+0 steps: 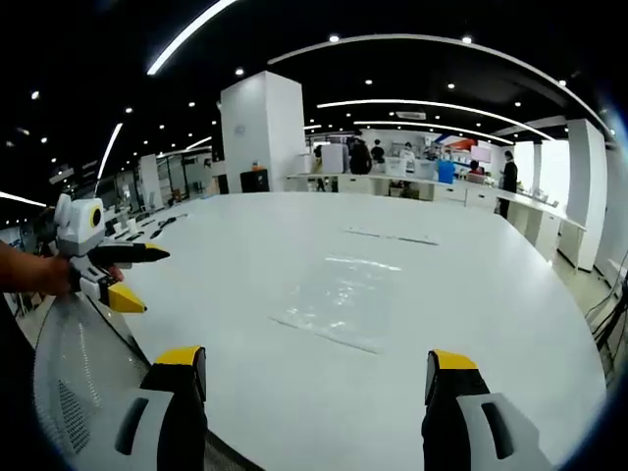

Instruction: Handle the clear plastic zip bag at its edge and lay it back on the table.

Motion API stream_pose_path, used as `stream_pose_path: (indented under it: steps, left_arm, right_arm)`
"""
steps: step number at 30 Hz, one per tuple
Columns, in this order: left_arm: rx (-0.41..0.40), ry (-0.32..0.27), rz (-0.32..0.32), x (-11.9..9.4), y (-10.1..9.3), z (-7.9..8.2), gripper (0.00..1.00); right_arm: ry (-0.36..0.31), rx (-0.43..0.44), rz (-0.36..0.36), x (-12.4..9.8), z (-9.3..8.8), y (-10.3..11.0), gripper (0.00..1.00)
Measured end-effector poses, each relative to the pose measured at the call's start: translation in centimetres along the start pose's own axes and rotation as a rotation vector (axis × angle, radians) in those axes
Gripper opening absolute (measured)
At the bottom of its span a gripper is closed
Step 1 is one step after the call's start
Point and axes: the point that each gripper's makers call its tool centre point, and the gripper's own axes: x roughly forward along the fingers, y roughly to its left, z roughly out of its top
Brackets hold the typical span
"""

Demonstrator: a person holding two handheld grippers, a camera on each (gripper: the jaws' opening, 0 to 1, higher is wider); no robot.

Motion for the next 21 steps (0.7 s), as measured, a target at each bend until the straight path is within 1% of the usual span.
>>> stream_pose_path:
  steps: [17, 21]
  left_arm:
    - [-0.006, -0.002, 0.0, 0.03, 0.02, 0.03, 0.97]
    - [0.005, 0.001, -0.001, 0.08, -0.12, -0.03, 0.97]
  right_arm:
    - [-0.002, -0.009, 0.005, 0.07, 0.07, -0.12, 0.93]
    - [-0.001, -0.012, 0.009, 0.12, 0.04, -0.08, 0.93]
